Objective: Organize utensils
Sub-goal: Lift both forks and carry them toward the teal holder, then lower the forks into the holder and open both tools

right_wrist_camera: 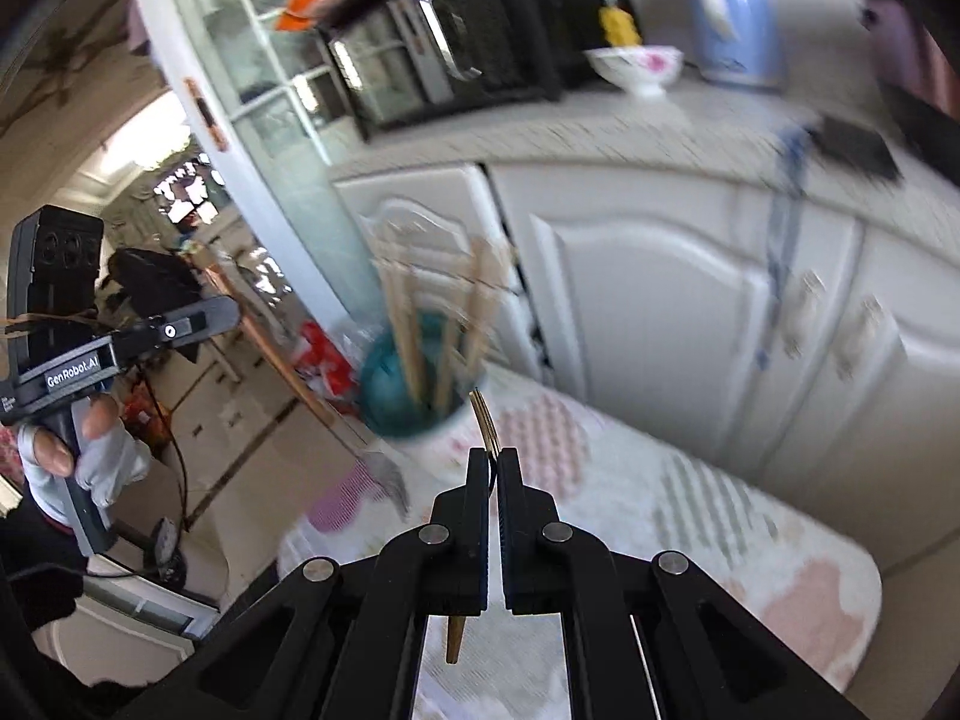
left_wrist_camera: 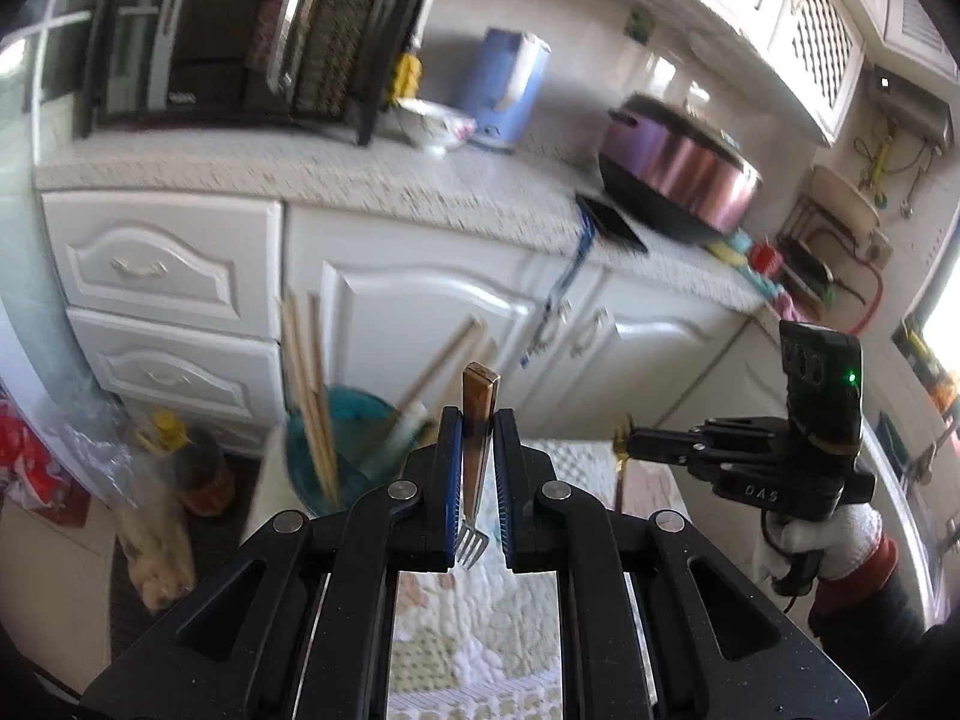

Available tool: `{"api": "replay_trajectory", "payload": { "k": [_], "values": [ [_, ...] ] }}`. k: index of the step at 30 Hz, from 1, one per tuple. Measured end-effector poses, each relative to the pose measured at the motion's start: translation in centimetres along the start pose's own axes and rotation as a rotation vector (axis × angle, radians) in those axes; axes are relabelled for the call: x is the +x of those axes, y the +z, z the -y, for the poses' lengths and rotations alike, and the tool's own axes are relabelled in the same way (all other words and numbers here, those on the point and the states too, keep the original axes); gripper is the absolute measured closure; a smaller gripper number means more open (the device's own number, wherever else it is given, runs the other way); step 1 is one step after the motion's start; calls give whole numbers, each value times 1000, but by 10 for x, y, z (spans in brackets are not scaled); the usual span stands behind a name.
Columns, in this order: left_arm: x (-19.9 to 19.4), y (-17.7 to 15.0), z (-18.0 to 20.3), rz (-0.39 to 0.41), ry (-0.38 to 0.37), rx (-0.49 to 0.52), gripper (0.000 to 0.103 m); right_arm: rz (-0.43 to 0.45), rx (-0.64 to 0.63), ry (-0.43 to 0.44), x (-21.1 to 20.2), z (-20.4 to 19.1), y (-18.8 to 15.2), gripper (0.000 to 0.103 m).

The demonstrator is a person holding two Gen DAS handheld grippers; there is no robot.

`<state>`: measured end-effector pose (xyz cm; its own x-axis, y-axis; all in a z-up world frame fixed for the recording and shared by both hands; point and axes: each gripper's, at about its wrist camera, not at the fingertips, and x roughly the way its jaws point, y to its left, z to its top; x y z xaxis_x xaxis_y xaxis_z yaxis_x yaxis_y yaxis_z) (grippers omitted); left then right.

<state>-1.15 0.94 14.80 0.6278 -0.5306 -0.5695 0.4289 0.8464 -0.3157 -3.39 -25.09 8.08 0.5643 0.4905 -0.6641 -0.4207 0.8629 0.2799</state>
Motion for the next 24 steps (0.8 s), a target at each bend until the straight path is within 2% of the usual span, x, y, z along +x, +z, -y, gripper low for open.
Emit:
{"api": "replay_trajectory", "payload": {
  "k": [4, 11, 24],
  "values": [
    [-11, 18, -14, 38, 41, -1, 94, 24, -36, 25, 16, -23, 29, 101],
    [-9, 28, -40, 41, 98, -12, 94, 23, -70, 54, 52, -50, 67, 101],
    [13, 23, -59, 26, 164, -7, 94, -18, -83, 57, 86, -52, 82, 101]
  ]
}}
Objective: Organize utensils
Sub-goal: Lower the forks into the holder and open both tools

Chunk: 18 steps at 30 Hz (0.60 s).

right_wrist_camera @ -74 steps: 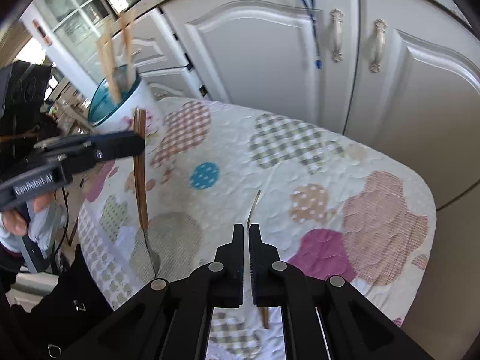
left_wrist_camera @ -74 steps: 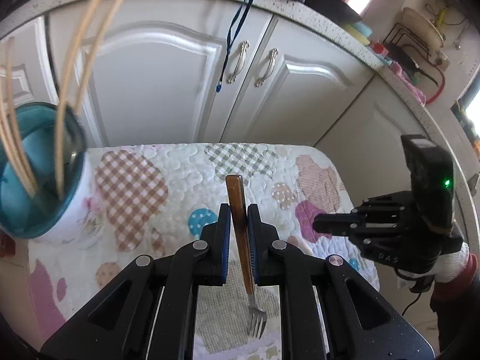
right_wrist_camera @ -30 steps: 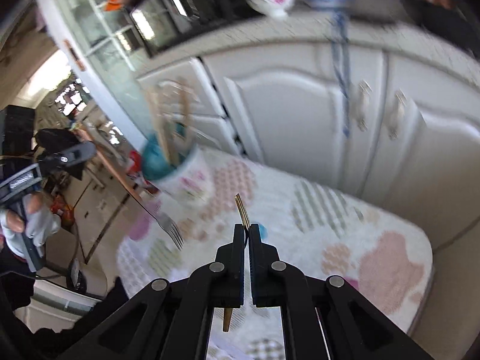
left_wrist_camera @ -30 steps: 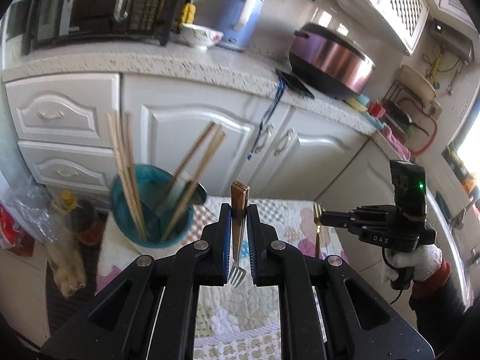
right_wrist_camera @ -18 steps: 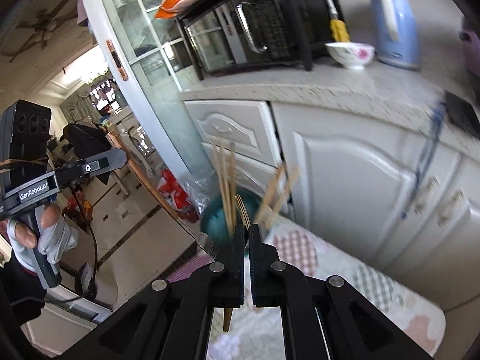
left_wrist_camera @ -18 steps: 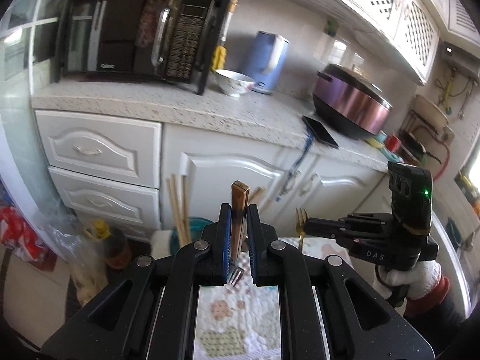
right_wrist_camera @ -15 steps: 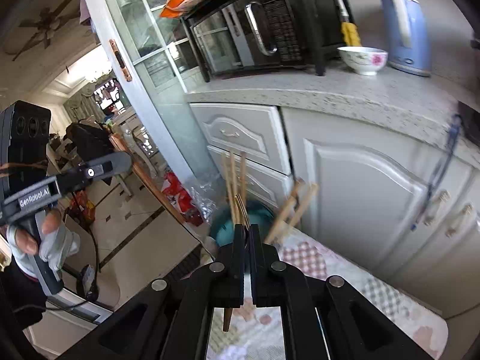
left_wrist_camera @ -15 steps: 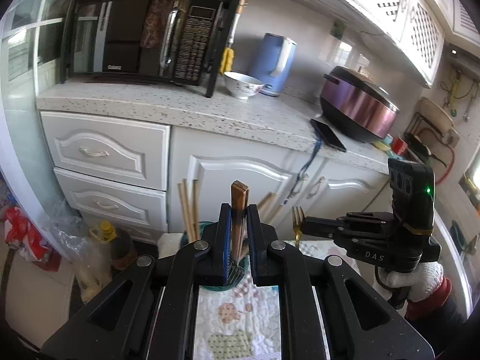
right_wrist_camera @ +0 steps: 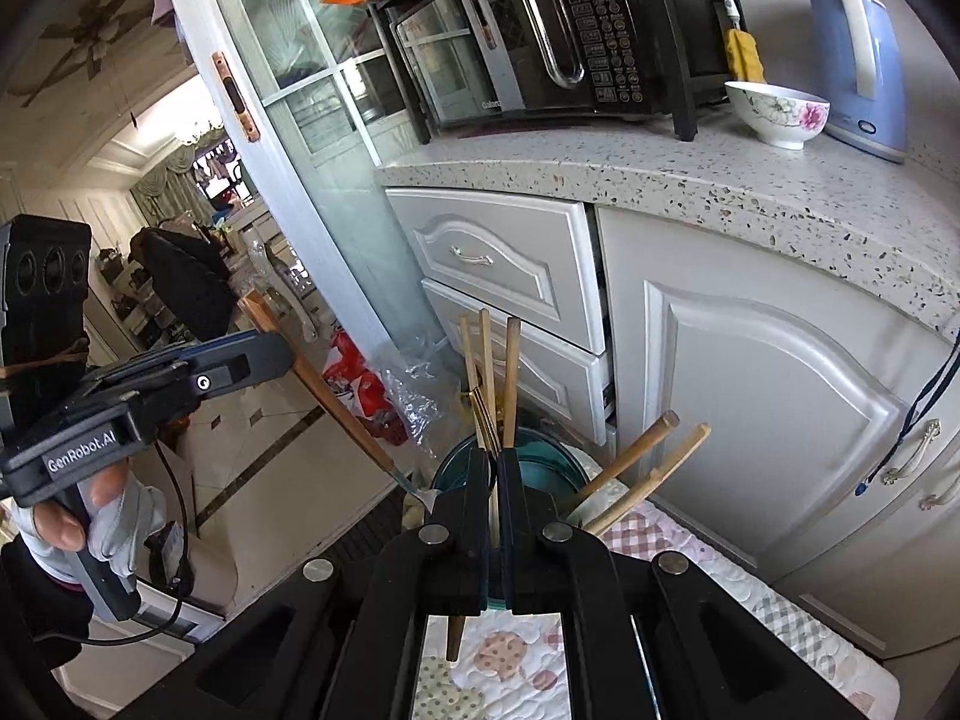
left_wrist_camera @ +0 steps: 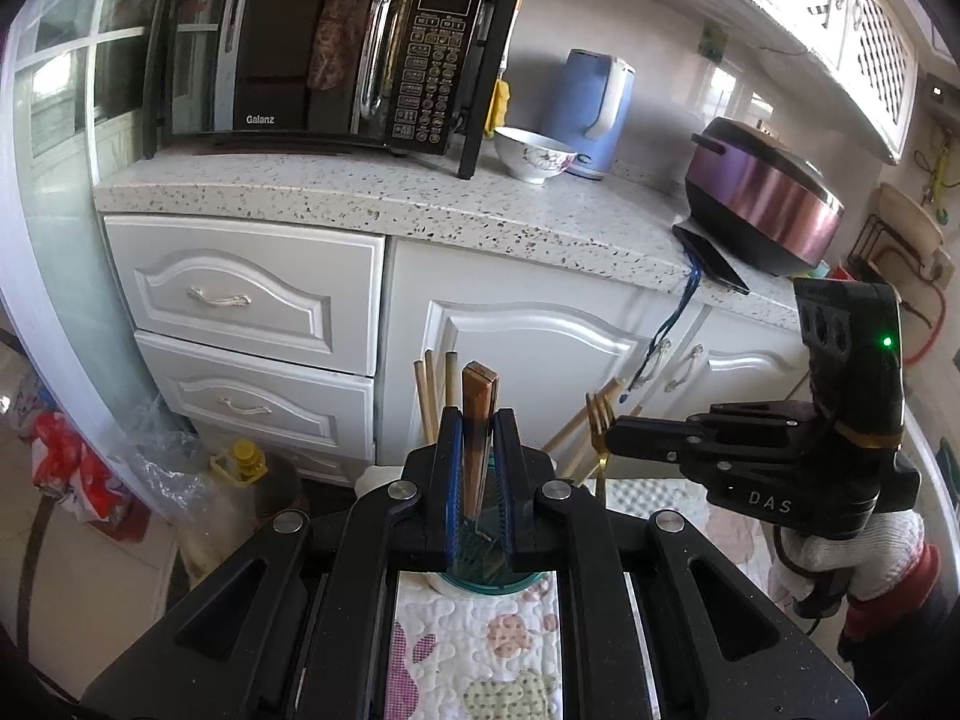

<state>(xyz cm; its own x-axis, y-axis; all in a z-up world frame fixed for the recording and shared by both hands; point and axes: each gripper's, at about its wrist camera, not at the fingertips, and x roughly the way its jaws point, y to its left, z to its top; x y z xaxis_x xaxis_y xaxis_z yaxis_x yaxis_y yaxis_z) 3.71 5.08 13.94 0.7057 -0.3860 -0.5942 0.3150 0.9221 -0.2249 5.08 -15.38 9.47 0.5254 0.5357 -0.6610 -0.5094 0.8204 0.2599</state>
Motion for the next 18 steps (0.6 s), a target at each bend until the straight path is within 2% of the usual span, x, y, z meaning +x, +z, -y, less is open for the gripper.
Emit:
{"api": "replay_trajectory", "payload": {
  "k": [18],
  "values": [
    [17, -1, -3, -21, 13, 2, 94, -16, 6, -21, 15, 6, 7, 101]
  ]
}}
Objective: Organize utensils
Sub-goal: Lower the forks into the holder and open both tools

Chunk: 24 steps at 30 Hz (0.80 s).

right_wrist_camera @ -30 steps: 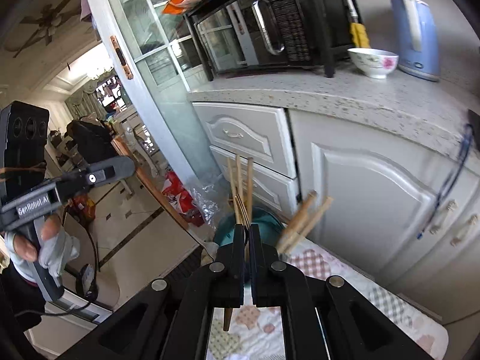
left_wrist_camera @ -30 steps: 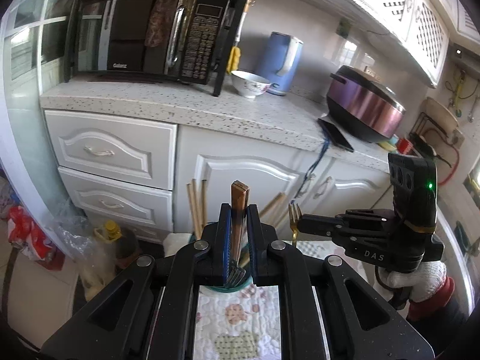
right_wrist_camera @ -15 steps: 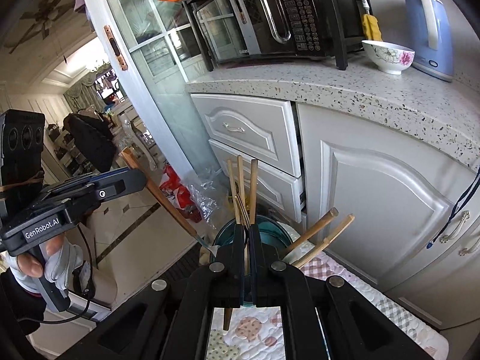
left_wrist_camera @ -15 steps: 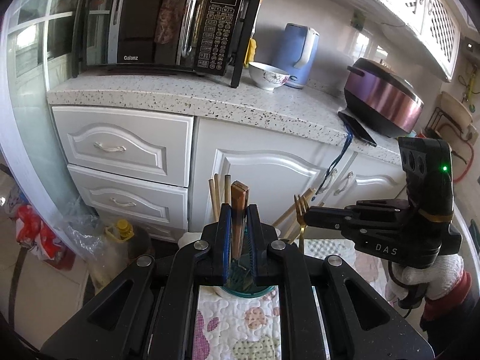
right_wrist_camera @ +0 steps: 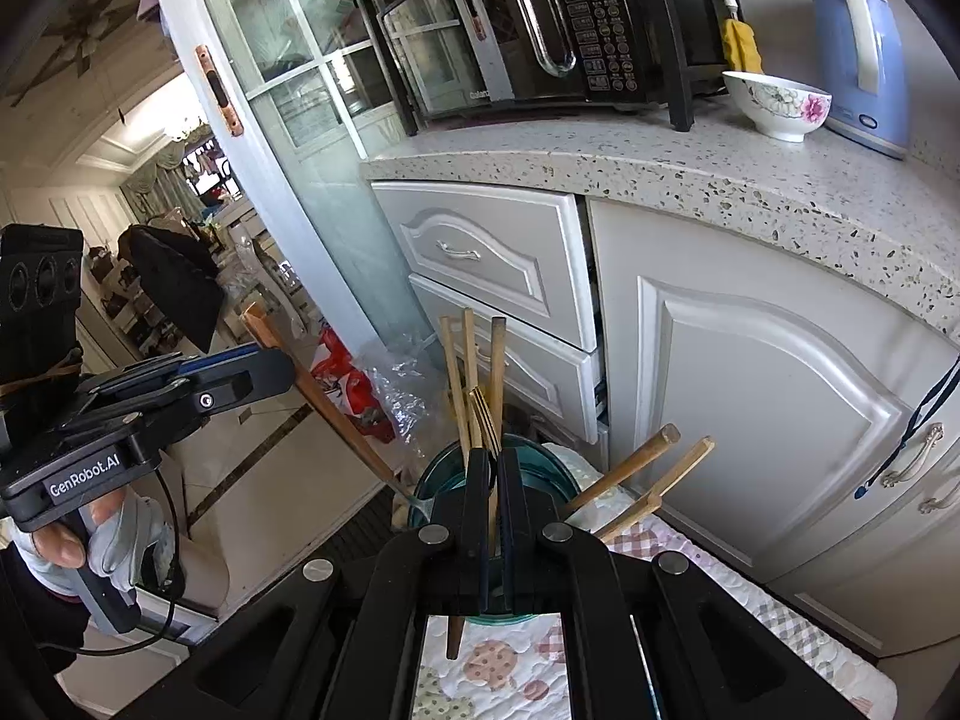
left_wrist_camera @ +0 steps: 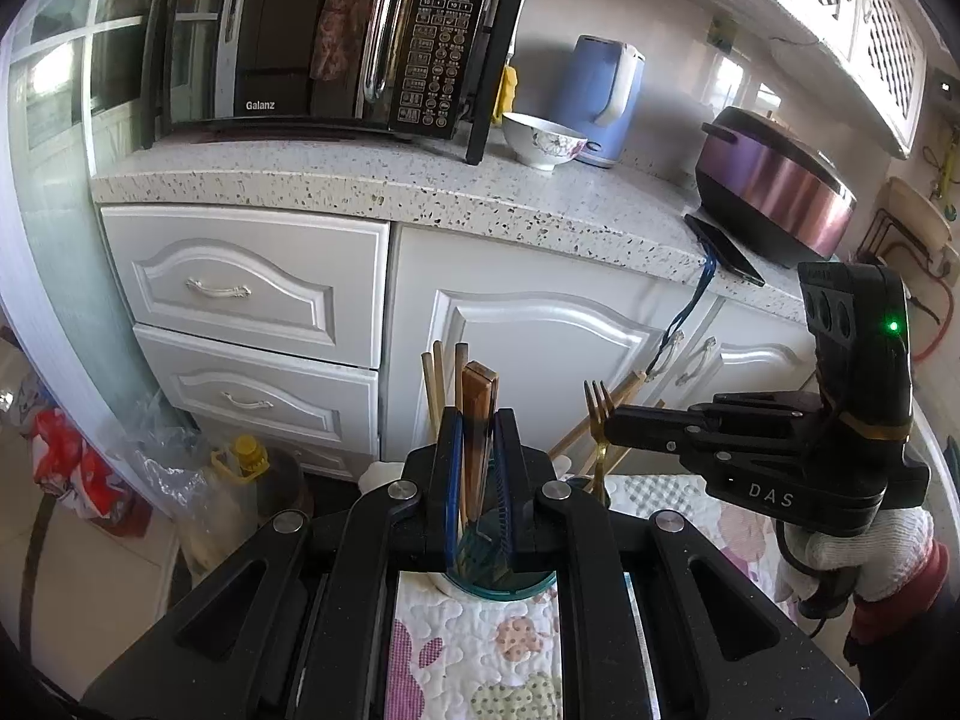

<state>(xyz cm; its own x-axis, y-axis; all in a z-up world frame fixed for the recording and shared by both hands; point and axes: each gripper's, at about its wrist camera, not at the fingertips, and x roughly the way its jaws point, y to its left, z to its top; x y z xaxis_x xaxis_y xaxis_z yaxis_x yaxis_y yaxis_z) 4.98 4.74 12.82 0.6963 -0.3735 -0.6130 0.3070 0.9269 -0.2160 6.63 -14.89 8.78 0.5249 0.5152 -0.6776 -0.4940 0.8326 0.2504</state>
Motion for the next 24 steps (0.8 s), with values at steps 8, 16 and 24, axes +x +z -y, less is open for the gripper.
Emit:
{"api": "replay_trajectory", "payload": {
  "k": [8, 16, 24],
  "values": [
    [11, 1, -1, -14, 12, 10, 94, 4, 3, -22, 11, 2, 5, 101],
    [24, -7, -5, -42, 23, 3, 94, 23, -3, -49, 32, -4, 9, 101],
    [36, -21, -7, -76, 29, -9, 94, 46, -34, -132, 53, -7, 4, 101]
  ]
}}
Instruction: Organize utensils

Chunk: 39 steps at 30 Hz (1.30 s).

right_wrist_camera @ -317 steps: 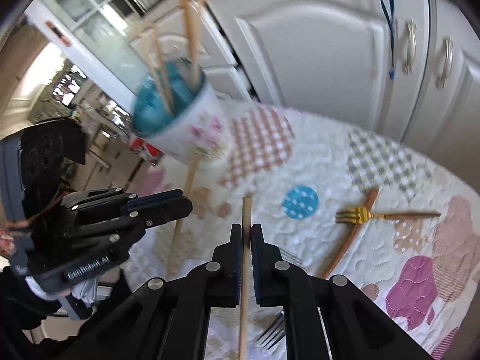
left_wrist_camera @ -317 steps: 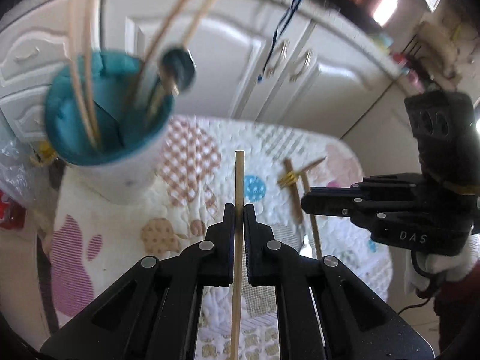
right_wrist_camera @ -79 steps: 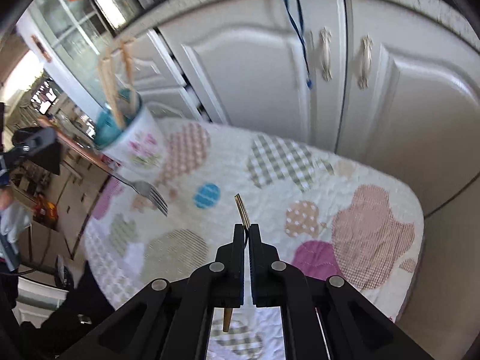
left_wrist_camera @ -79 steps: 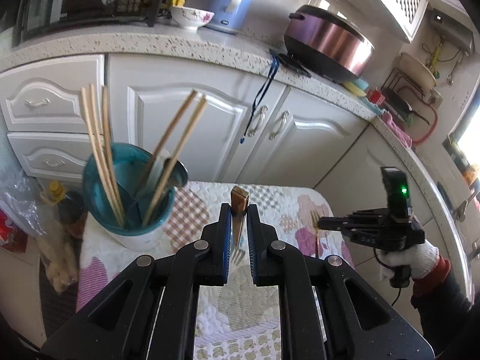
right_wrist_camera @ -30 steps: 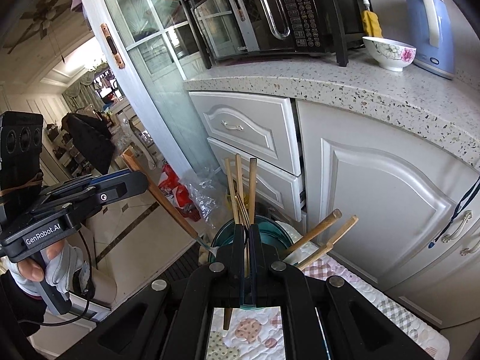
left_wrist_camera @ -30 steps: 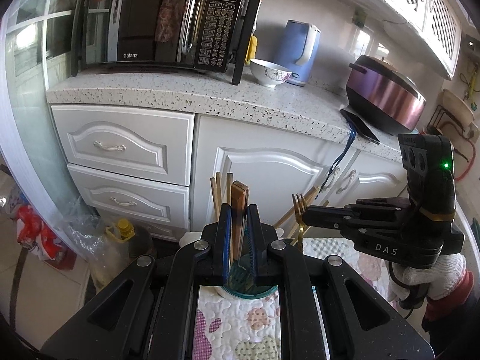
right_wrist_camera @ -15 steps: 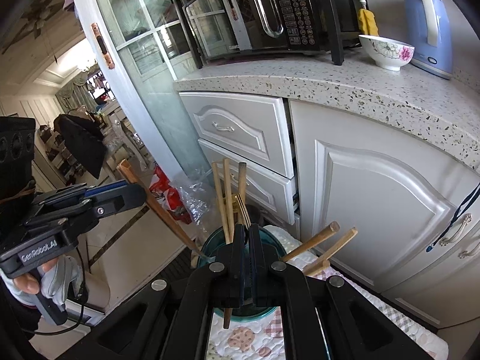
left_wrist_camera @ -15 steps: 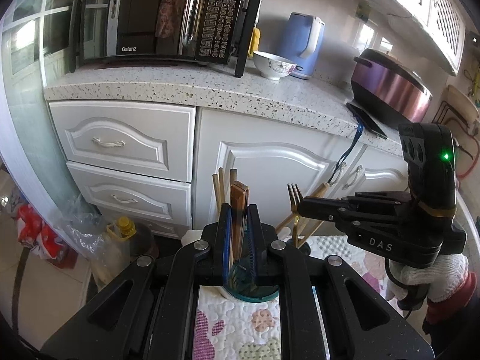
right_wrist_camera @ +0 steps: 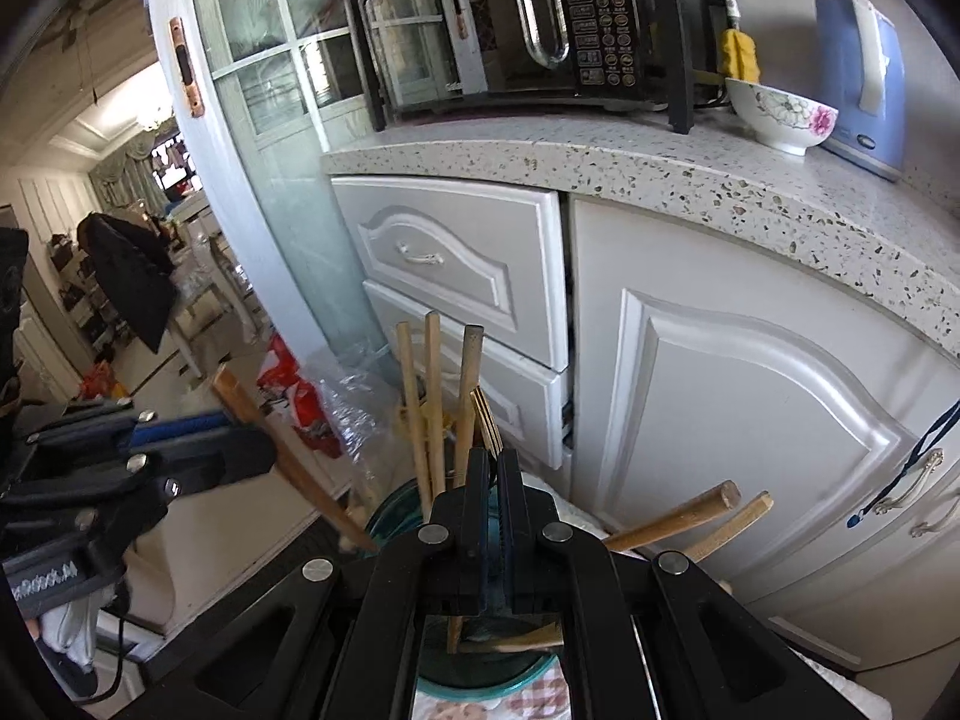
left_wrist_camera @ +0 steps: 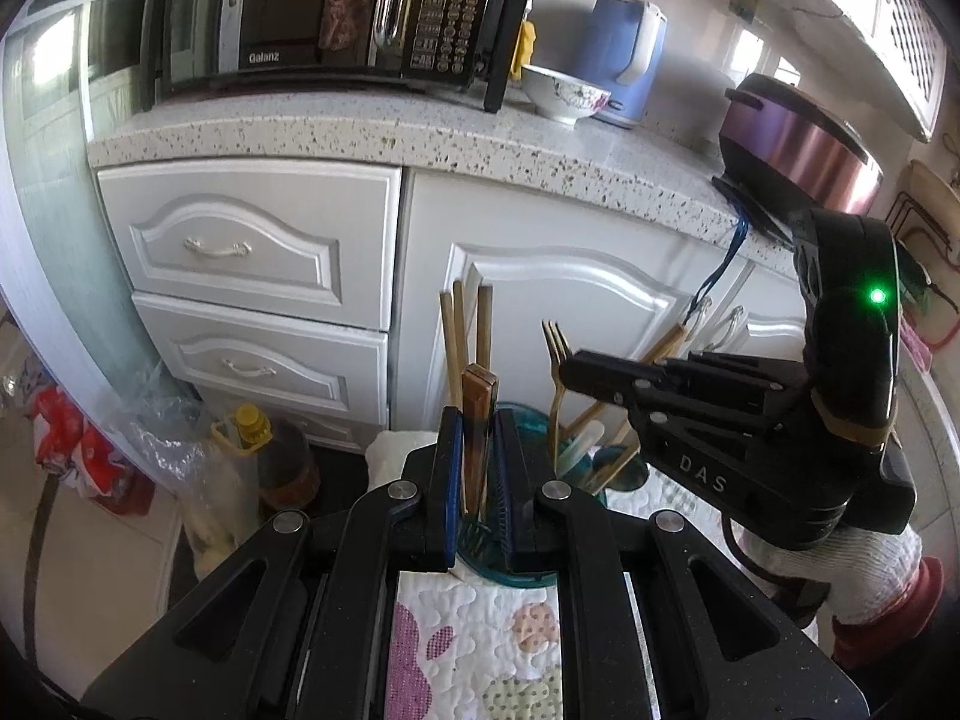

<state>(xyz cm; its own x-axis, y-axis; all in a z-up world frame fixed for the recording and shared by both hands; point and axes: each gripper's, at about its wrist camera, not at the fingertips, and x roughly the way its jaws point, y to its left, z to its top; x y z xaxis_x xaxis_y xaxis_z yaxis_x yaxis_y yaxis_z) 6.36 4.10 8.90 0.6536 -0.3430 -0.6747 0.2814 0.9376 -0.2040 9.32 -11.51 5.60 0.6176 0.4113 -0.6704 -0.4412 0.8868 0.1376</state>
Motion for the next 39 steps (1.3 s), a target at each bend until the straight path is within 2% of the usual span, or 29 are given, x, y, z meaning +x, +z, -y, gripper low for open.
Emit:
{"api": "replay_trajectory", "payload": {
  "k": [6, 18, 21, 22, 24, 25, 26, 30, 36, 39],
  "values": [
    [9, -9, 2, -19, -5, -12, 94, -7, -39, -32, 0, -9, -17, 101],
    [15, -21, 6, -11, 10, -44, 94, -145, -56, -12, 2, -17, -68, 100],
    [13, -21, 6, -5, -9, -73, 94, -157, -29, -8, 2, -14, -74, 100],
    [12, -22, 6, -1, -14, -81, 92, -156, -20, -4, -2, -12, -74, 96],
    [7, -22, 5, 11, -24, -97, 85, -142, -14, 2, -12, -10, -76, 79],
    [4, -23, 4, 20, -29, -106, 75, -134, -8, 2, -18, -8, -77, 72],
    [1, -23, 4, 28, -29, -115, 68, -127, 2, 5, -25, -5, -78, 72],
    [-13, -26, 10, 52, -28, -116, 67, -96, 57, 22, -47, 4, -85, 72],
    [-30, -42, 37, 65, 38, -41, 67, -56, 116, 0, -68, 6, -96, 70],
    [-35, -51, 48, 68, 53, -26, 67, -32, 122, -23, -80, 0, -100, 64]
  ]
}}
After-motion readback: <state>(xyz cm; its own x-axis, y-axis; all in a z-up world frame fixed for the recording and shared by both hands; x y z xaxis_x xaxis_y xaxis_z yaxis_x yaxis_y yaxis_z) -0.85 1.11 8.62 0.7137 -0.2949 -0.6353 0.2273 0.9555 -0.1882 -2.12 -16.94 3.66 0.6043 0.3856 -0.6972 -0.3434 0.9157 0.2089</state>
